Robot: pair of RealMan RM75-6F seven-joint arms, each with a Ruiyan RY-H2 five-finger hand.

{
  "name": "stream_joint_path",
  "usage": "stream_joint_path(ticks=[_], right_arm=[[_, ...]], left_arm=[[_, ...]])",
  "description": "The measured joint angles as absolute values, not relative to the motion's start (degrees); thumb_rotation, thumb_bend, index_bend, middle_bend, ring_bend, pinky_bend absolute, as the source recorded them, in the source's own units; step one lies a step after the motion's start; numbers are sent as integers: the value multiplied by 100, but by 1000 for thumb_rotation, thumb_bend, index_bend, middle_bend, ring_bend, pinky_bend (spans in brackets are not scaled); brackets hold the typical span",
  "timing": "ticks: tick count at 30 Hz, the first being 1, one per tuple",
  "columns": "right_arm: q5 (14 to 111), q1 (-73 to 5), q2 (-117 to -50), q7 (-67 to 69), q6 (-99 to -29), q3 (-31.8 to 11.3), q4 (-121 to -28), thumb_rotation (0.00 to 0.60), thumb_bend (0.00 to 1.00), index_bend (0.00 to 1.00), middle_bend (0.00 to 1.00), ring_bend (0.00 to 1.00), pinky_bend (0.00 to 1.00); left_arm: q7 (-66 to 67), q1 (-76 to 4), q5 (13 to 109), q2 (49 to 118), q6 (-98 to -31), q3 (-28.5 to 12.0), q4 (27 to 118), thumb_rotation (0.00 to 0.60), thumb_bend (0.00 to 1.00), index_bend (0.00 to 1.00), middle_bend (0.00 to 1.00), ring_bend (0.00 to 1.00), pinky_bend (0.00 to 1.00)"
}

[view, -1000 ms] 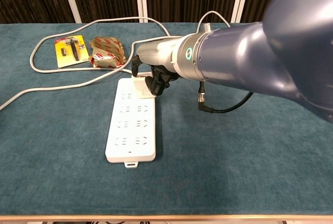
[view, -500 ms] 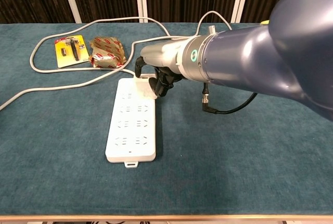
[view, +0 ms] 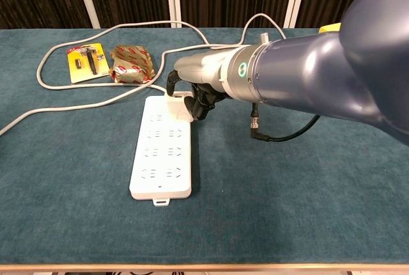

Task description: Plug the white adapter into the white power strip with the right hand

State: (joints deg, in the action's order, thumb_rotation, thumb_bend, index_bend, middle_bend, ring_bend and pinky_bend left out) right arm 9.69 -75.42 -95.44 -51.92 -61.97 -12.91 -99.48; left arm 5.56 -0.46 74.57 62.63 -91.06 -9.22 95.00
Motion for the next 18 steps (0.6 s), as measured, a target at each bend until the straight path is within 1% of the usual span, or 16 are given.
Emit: stream_joint_path(ticks=[3, 6, 9, 10, 12, 13, 14, 15, 17, 18], right_arm=[[1007, -7535, -9553, -5148, -6210, -1324, -9922, 600, 820, 642, 887, 897, 846], [1134, -7507, -9490, -5017, -6269, -1464, -9984, 600, 820, 635, 887, 897, 846], [1258, -7462, -9375, -4855, -6354, -1629, -10117, 600, 820, 601, 886, 897, 846], [1282, -7449, -9339, -4807, -6375, -1684, -10156, 600, 820, 566, 882, 895, 846], [1338, -7421, -9237, -4676, -6413, -1843, -10249, 600, 820, 465, 821, 862, 844], [1359, -7410, -9176, -4623, -6422, -1924, -10297, 600, 801, 387, 737, 810, 827], [1389, -7393, -9069, -4566, -6430, -2047, -10370, 600, 757, 307, 623, 730, 785], [1422, -7372, -8965, -4516, -6446, -2155, -10435, 600, 713, 259, 539, 664, 744], [1495, -7287, -8656, -4368, -6480, -2387, -10649, 600, 545, 143, 303, 453, 593], [1528, -7233, -8503, -4302, -6492, -2447, -10757, 600, 500, 115, 244, 393, 544]], left_arm=[[554, -43, 7460, 6263, -9110, -922, 9501, 600, 99, 198, 0, 0, 0], [584, -48, 7447, 6275, -9112, -929, 9498, 600, 100, 198, 0, 0, 0], [583, -46, 7443, 6275, -9113, -930, 9501, 600, 100, 198, 0, 0, 0], [582, -44, 7442, 6274, -9115, -931, 9502, 600, 100, 198, 0, 0, 0], [593, -44, 7439, 6275, -9118, -932, 9499, 600, 100, 198, 0, 0, 0], [609, -44, 7431, 6278, -9121, -935, 9499, 600, 100, 198, 0, 0, 0], [614, -44, 7426, 6281, -9124, -937, 9501, 600, 100, 198, 0, 0, 0], [614, -43, 7427, 6282, -9126, -938, 9504, 600, 100, 198, 0, 0, 0], [613, -39, 7428, 6285, -9142, -942, 9508, 600, 100, 198, 0, 0, 0], [618, -36, 7429, 6289, -9155, -945, 9505, 600, 100, 198, 0, 0, 0]])
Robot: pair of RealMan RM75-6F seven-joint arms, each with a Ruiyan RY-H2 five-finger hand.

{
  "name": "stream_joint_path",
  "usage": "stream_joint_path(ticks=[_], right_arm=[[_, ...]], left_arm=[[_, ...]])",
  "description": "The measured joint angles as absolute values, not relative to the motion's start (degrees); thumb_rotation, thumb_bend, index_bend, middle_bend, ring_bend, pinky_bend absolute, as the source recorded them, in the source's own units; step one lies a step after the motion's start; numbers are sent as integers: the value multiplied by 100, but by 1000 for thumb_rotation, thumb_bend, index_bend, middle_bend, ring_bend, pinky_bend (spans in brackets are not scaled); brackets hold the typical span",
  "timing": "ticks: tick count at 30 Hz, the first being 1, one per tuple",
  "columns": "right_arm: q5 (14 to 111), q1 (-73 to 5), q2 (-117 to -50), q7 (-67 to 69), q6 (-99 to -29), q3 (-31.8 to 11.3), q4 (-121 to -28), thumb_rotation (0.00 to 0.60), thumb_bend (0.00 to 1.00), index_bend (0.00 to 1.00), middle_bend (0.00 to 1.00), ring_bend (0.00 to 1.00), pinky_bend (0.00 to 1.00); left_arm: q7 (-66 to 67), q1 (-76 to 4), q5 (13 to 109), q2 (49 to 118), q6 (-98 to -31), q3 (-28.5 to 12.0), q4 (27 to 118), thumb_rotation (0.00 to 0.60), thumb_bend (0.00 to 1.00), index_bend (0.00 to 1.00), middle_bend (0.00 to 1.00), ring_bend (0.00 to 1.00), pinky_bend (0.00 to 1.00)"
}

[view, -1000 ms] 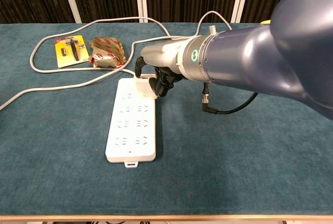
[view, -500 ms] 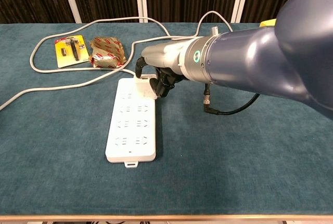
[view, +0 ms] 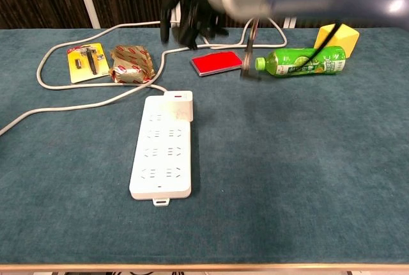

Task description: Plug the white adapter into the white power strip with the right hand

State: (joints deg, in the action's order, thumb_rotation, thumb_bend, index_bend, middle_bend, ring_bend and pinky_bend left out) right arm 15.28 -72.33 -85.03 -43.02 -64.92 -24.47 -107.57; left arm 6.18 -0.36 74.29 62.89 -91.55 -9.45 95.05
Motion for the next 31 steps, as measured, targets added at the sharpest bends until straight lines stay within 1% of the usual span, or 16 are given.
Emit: stream_joint_path(ticks=[1, 2, 5, 8, 10, 13, 16, 20, 23, 26, 29, 31], right_arm=[[1567, -7167, -8343, -4235, -6502, -2483, -10872, 600, 444, 86, 179, 320, 475], [1634, -7060, -8125, -4142, -6516, -2507, -11037, 600, 414, 61, 131, 268, 415], [1934, -6718, -7621, -3936, -6587, -2464, -11435, 600, 371, 9, 50, 186, 329], [2463, -6328, -7316, -3747, -6738, -2272, -11745, 600, 336, 0, 24, 141, 274], [2909, -6041, -7166, -3618, -6888, -2083, -11900, 600, 336, 0, 19, 124, 250], [3907, -5466, -6963, -3359, -7265, -1647, -12061, 600, 336, 0, 18, 112, 235], [5136, -4763, -6823, -3015, -7768, -1065, -12042, 600, 336, 0, 18, 108, 235], [6892, -3536, -6756, -2302, -8593, -105, -11586, 600, 336, 0, 18, 108, 235], [7671, -2703, -6813, -1836, -9118, 424, -10933, 600, 336, 0, 18, 107, 235], [8013, -2179, -6986, -1538, -9547, 698, -10197, 600, 335, 0, 18, 107, 228], [8298, -1729, -7222, -1388, -9864, 859, -9529, 600, 335, 0, 18, 107, 226], [8465, -1504, -7357, -1354, -9992, 910, -9249, 600, 335, 0, 18, 107, 227]], left_arm=[[627, -33, 7429, 6298, -9170, -950, 9499, 600, 100, 198, 0, 0, 0], [629, -32, 7429, 6302, -9171, -950, 9497, 600, 100, 198, 0, 0, 0], [648, -33, 7428, 6309, -9165, -945, 9507, 600, 100, 198, 0, 0, 0], [657, -33, 7455, 6310, -9163, -929, 9522, 600, 100, 198, 0, 0, 0], [692, -35, 7472, 6318, -9163, -915, 9533, 600, 100, 198, 0, 0, 0], [745, -45, 7501, 6337, -9158, -896, 9548, 600, 100, 198, 0, 0, 0], [838, -60, 7543, 6376, -9163, -877, 9553, 600, 100, 198, 0, 0, 0], [929, -75, 7618, 6442, -9203, -855, 9550, 600, 100, 198, 0, 0, 0], [933, -71, 7658, 6472, -9260, -855, 9528, 600, 100, 198, 0, 0, 0], [907, -68, 7648, 6494, -9285, -879, 9492, 600, 100, 198, 0, 0, 0], [881, -87, 7591, 6498, -9224, -903, 9449, 600, 100, 198, 0, 0, 0], [883, -109, 7543, 6498, -9147, -909, 9428, 600, 100, 198, 0, 0, 0]])
